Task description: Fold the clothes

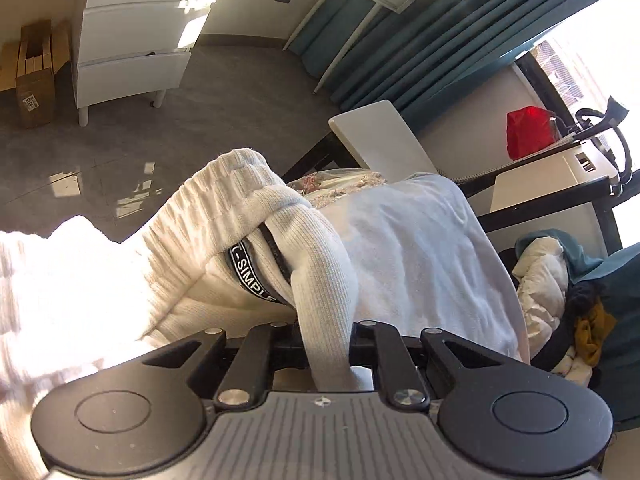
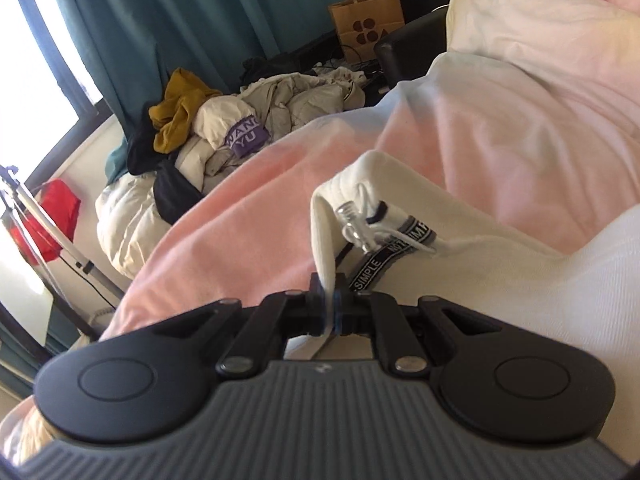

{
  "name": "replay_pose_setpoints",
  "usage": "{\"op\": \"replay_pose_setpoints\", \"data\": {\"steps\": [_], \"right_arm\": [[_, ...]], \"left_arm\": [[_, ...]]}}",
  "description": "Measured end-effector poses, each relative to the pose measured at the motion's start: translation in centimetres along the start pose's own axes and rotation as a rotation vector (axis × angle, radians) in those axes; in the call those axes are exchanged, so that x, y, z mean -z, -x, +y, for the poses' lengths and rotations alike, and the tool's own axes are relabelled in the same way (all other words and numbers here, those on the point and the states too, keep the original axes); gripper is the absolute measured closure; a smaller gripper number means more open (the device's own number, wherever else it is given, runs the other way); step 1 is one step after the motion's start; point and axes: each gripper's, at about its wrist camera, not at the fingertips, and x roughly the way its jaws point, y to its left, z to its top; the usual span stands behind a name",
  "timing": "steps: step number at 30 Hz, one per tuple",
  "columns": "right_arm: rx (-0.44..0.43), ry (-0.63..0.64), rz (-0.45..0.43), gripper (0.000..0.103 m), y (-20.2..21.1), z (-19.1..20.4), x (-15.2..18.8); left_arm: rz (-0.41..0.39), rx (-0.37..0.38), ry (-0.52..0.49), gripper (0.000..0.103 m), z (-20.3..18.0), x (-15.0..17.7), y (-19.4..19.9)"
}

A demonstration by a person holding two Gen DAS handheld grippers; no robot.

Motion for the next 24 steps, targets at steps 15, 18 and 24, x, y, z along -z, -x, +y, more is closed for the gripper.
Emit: {"op": "replay_pose_setpoints", "data": {"steps": [15,18,24], "right_arm": [[-0.257,-0.196,0.031,0.046,13.6,-7.8,-2.8],[-0.255,-0.298,0.056,0.046,16.3,-10.7,-1.2],[-0.264,-0.469,0.148,0.046,18.1,-15.0,3.0]], "left_arm": [[-0.071,0.285,-0.112,0.038,4.4,3.5,12.9],[-0.056,0.287,-0.056,0.030,7.4,5.3,15.6],[0.011,0.319,0.137,0.028,14.5,8.3,16.7]]}}
